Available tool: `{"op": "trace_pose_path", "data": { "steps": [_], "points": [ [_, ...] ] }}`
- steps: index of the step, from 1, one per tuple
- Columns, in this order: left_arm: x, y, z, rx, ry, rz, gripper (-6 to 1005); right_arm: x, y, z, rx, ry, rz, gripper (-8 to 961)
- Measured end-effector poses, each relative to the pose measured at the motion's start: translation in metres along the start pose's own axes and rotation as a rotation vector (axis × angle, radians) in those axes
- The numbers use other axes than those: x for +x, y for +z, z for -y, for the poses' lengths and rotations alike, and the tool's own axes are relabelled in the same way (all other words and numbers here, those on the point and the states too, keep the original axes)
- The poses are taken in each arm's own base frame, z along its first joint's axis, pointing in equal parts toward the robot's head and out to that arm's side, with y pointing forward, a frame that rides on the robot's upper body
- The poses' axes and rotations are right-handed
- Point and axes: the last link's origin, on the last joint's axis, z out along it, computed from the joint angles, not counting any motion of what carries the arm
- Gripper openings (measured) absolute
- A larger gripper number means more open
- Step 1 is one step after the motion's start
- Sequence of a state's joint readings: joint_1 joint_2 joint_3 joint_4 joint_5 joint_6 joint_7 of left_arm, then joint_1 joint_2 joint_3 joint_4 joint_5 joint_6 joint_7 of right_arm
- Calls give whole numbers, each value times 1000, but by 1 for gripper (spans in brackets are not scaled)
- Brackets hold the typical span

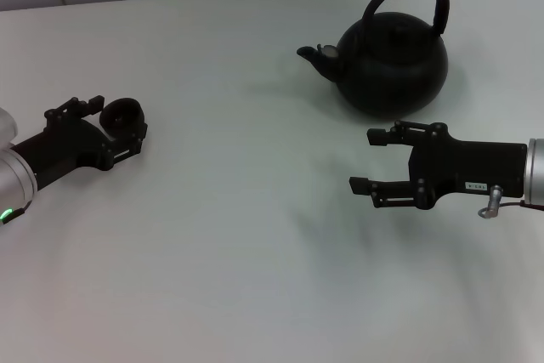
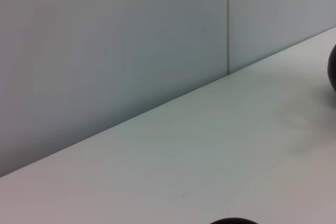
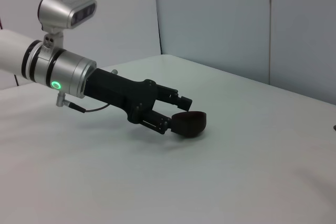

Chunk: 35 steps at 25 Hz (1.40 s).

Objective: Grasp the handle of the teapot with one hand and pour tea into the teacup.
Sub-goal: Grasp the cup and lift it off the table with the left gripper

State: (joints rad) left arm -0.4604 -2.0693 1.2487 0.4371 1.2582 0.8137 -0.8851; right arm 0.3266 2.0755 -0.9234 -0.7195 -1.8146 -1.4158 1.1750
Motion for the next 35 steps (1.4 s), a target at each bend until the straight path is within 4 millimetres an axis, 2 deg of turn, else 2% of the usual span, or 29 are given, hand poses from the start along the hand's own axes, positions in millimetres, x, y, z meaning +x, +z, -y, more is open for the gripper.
{"op": "trace_pose_path", "data": {
  "steps": [35],
  "points": [
    [1, 3, 0, -4, -8, 8, 731, 1, 1, -1, -12, -2, -22, 818]
  ]
}}
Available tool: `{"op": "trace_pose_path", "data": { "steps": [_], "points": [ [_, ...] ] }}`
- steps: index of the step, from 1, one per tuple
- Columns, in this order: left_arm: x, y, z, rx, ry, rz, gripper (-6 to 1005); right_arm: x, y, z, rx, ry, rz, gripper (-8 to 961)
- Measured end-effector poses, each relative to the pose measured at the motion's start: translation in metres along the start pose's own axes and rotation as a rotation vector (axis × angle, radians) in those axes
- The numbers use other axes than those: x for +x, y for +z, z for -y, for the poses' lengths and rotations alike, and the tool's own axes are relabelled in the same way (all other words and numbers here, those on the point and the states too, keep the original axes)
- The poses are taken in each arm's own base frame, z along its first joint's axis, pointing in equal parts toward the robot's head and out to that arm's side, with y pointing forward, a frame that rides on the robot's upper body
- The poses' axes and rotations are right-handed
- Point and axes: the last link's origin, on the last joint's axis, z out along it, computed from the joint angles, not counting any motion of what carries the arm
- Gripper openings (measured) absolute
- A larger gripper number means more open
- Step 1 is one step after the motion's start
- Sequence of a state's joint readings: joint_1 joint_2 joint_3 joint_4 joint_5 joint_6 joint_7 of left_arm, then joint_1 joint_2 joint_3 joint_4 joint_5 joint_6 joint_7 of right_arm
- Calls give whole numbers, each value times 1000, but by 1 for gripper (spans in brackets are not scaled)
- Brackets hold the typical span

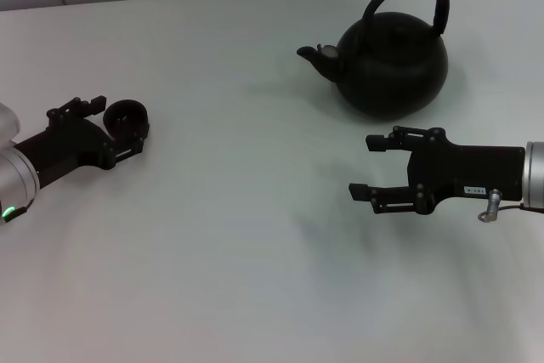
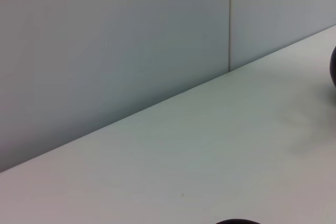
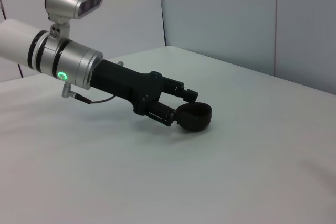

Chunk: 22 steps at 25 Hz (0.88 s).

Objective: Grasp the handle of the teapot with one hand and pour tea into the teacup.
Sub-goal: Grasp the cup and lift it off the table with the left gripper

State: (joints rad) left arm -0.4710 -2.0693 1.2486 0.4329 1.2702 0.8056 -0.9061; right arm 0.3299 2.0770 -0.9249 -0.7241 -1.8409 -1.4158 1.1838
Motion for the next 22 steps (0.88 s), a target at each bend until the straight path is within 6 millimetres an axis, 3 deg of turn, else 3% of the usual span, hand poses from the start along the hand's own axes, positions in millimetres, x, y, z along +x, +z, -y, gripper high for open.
{"op": "trace_pose_path", "data": {
  "steps": [17, 22],
  "points": [
    [4, 3, -5, -25, 18, -5, 688, 0, 0, 0, 0, 2, 0, 818],
    [22, 14, -23, -126, 71, -49, 684, 0, 0, 0, -1, 1, 1, 818]
  ]
}}
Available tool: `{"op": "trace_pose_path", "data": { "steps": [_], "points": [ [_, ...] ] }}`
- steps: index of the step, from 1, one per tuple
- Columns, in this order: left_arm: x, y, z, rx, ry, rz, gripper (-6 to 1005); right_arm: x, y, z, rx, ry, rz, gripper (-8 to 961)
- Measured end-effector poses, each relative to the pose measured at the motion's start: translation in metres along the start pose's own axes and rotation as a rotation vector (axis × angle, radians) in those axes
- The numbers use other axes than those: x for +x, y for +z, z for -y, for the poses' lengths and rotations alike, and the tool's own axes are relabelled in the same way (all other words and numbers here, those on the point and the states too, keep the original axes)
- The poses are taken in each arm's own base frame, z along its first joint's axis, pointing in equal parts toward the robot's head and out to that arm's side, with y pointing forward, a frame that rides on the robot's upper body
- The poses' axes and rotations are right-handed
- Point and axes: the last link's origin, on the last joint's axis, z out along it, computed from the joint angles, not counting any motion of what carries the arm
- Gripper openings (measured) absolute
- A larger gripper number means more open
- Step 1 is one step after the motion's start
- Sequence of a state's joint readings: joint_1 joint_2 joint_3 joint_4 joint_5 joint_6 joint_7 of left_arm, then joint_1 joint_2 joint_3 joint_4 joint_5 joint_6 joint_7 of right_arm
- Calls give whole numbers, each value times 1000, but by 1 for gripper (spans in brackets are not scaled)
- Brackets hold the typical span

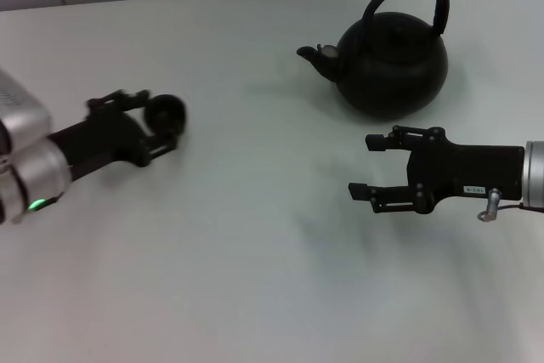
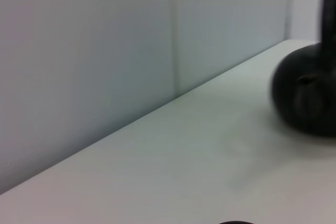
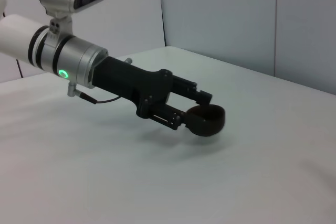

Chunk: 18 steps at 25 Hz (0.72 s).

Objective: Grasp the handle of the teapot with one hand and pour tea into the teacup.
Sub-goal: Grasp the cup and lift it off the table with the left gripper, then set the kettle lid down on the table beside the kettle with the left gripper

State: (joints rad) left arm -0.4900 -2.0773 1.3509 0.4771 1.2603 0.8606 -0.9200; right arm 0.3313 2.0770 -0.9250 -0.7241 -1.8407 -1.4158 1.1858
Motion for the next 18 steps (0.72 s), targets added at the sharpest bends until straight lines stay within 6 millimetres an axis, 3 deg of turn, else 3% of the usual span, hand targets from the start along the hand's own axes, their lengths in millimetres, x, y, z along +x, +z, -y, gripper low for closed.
{"op": "trace_pose_path", "data": {
  "steps": [8, 18],
  "points": [
    [23, 28, -26, -123, 71, -8, 683, -1, 1, 1, -2, -2, 1, 819],
    [14, 32, -33, -129, 77, 40, 693, -9, 8, 3, -19, -17, 11, 819]
  ]
}}
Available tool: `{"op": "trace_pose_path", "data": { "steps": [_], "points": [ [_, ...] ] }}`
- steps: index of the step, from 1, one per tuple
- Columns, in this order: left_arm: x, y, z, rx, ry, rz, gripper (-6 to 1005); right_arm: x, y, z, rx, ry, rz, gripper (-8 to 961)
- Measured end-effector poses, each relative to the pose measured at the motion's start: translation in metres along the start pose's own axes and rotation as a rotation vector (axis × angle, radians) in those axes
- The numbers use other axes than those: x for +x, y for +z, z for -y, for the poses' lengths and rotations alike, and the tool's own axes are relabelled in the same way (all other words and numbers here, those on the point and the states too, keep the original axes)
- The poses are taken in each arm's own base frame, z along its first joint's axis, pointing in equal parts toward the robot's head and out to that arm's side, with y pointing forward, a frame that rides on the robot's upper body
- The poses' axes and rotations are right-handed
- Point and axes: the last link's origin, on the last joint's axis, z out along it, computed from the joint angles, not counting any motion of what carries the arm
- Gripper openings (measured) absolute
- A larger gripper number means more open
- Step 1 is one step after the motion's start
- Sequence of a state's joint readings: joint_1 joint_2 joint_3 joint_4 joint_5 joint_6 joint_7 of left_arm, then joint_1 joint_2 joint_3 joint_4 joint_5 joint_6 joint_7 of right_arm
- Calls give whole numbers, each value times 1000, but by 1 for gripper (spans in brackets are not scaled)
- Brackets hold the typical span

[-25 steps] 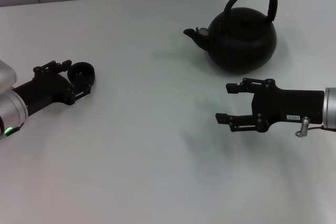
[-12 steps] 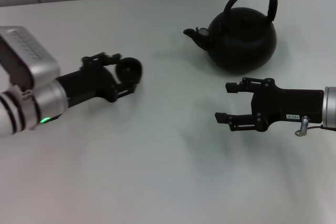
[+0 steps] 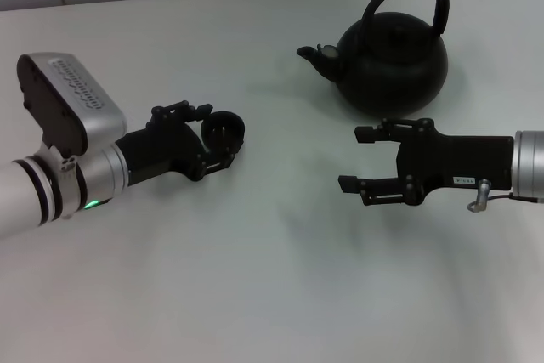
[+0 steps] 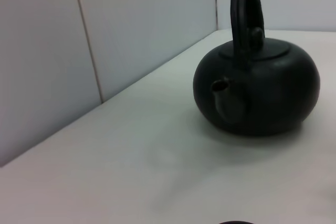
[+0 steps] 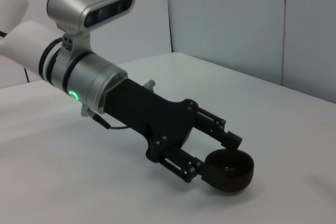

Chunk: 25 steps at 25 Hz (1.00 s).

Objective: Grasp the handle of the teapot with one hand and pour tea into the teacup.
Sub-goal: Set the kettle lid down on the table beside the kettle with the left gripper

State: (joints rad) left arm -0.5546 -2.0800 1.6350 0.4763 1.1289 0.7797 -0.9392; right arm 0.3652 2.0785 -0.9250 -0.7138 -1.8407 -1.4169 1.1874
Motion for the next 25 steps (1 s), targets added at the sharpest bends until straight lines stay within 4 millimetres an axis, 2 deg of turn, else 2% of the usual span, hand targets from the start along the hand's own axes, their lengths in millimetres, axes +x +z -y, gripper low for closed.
{"op": "trace_pose_path", "data": {
  "steps": [10, 25],
  "points": [
    [-7, -3, 0, 12, -22, 15, 737, -1, 1, 0, -1, -2, 1, 819],
    [-2, -3, -1, 1, -31, -11, 809, 0, 1, 0, 0, -1, -2, 818]
  ]
}}
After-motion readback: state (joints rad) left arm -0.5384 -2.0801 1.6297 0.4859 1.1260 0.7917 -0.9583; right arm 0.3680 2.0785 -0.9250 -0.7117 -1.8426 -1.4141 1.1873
